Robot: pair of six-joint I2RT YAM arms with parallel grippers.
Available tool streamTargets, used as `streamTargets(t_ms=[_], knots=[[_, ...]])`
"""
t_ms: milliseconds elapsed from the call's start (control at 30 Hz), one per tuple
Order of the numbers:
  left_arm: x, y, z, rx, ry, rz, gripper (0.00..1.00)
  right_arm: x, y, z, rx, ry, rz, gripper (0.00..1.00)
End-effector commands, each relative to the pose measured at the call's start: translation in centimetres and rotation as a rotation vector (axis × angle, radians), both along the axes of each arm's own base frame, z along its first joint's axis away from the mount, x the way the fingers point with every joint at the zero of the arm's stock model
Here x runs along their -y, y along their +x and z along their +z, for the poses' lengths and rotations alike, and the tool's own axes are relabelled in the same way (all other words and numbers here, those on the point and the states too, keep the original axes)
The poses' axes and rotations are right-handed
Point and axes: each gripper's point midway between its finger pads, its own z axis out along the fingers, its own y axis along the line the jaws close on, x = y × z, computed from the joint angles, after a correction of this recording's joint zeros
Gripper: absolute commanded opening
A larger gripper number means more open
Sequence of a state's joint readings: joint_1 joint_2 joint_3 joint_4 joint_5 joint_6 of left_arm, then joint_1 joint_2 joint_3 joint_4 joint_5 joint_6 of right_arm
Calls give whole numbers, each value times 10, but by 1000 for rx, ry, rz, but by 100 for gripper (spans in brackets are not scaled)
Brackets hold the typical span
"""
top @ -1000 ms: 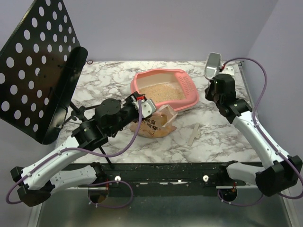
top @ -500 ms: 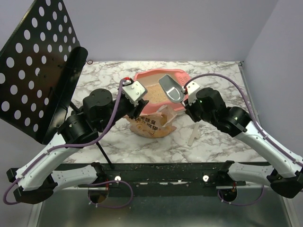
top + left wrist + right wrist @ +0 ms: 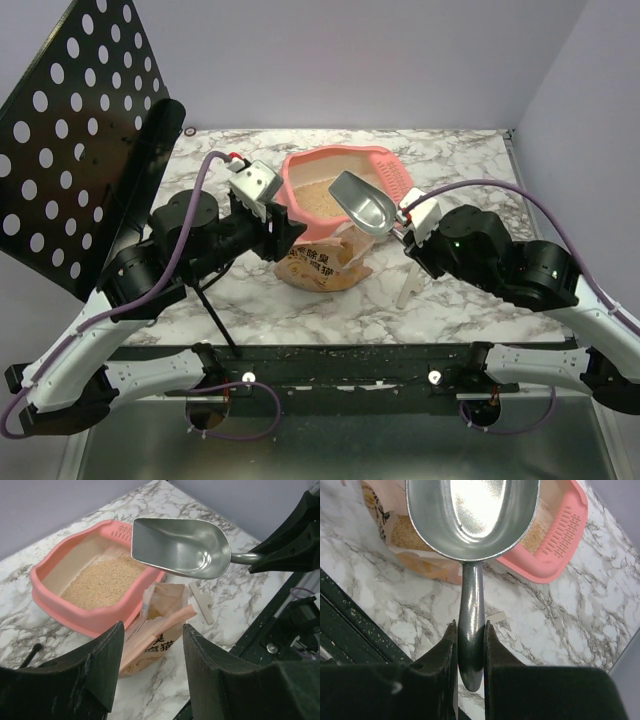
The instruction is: Fill the litter box with clean litter
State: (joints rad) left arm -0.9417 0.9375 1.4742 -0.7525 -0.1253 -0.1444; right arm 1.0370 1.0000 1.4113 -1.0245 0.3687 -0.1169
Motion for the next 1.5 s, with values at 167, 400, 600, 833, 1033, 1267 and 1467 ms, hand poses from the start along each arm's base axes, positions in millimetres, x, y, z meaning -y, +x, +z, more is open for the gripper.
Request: streamTargets(t_ms=[167,400,600,833,1033,1267,1467], knots=[[11,-14,18,-122,-142,-41,61,-12,-29,26,44,20,210,1],[19,12,4,-219,-155,-30,61,-24,-37,36,76,4,294,1],[21,35,-8,-251,-180,-55,60,-28,-38,40,97,16,317,1],[34,32,-9,-284,-233,-186,60,-39,-34,43,121,17,340,1],[37,29,-16,-314,-254,-253,57,-53,-31,43,132,18,372,1],[33,28,-30,-353,-246,-289,33,-57,-25,47,166,28,354,1],[30,32,-35,-336,-251,-289,2,-63,-33,34,125,9,414,1]])
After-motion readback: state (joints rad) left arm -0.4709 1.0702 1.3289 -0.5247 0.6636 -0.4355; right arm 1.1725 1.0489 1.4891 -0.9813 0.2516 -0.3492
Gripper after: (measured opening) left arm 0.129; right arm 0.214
